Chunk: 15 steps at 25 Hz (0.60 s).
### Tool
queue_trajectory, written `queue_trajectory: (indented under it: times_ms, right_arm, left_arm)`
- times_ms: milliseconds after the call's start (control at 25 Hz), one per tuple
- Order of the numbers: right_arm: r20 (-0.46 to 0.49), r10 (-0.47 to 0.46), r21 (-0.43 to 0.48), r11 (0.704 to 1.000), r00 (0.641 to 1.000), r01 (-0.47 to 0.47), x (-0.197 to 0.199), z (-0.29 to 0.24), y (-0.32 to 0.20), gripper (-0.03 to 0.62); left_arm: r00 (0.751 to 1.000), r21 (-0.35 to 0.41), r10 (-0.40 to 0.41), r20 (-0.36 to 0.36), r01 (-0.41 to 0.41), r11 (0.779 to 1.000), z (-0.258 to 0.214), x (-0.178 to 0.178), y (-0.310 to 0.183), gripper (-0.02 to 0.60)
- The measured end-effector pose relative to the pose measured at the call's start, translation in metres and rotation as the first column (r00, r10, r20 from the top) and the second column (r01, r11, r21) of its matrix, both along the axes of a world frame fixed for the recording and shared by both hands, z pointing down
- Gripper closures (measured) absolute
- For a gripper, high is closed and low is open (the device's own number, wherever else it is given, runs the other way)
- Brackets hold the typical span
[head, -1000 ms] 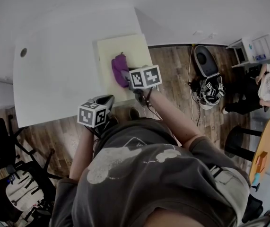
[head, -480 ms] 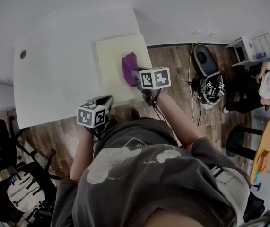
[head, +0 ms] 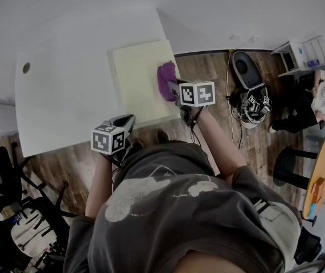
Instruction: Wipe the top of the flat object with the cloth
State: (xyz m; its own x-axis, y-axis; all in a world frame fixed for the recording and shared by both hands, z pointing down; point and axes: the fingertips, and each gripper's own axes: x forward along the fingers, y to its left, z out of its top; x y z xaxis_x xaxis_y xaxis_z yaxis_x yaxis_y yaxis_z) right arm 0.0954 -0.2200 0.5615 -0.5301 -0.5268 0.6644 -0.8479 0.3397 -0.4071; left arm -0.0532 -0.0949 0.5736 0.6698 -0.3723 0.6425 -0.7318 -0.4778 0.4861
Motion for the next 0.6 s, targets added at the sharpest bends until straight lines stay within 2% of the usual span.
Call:
queue_trajectory:
  times_ms: [400, 600]
  right_arm:
    - [-0.003, 0.087, 0.008, 0.996, 0.996, -0.087, 0.036, -0.001, -0.004, 0.519]
    - [0.006, 0.109, 0.008, 0.994, 0.994, -0.109, 0.042, -0.001, -0.004, 0.519]
  left_arm:
    - [1.0, 0.0, -0.007, -0.01, 0.007, 1.0, 0.0, 0.0, -0.001, 0.581]
    - [1.0, 0.004, -0.007, -0.011, 0.007, 1.0, 0.0, -0.001, 0.0, 0.581]
